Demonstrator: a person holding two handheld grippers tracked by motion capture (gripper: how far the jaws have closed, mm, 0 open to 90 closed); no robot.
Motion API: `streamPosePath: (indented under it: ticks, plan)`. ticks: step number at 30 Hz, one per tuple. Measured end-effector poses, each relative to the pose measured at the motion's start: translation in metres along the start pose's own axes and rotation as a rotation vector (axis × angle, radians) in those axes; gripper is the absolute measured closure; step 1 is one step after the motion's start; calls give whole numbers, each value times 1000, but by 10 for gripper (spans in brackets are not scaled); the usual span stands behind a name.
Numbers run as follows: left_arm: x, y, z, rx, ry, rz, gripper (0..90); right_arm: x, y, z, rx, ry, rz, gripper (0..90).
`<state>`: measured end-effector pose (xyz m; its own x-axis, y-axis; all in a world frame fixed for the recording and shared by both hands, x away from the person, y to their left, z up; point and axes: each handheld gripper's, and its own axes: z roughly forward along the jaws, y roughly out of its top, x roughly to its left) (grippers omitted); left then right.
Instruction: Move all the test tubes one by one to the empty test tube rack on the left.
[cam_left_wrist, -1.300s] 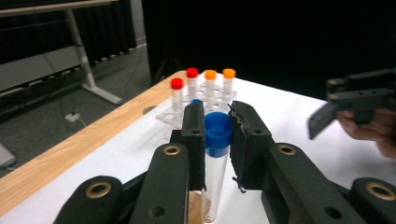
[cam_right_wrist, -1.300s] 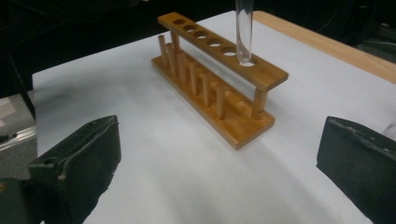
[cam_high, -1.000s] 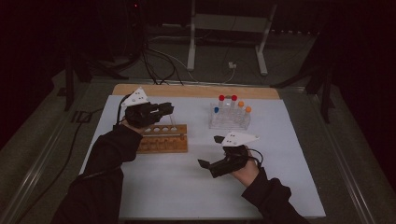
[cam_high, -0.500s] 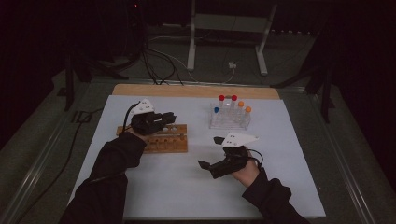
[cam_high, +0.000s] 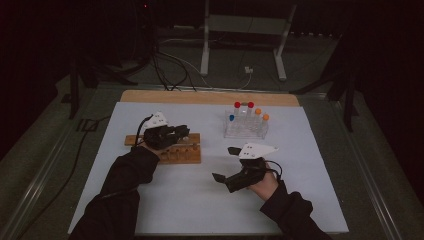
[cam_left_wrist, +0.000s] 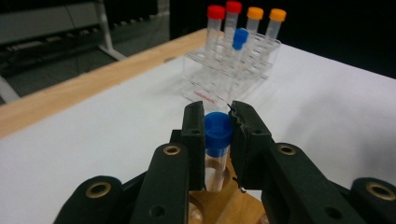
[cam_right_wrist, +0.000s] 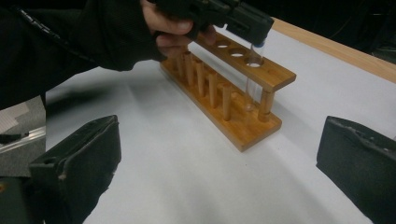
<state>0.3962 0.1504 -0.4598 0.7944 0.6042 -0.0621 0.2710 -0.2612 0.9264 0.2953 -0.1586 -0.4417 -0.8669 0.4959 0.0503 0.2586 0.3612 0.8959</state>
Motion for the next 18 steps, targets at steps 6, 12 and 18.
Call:
streamPosePath:
  ticks: [6,12,18]
  plan:
    - [0,-2,2,25,6,5,778,-1,0,0,-2,14,-1,0]
    - [-2,0,2,35,4,13,776,-5,1,0,0,18,-2,0]
    - [-2,1,1,45,-9,16,766,-10,7,-3,5,42,35,0]
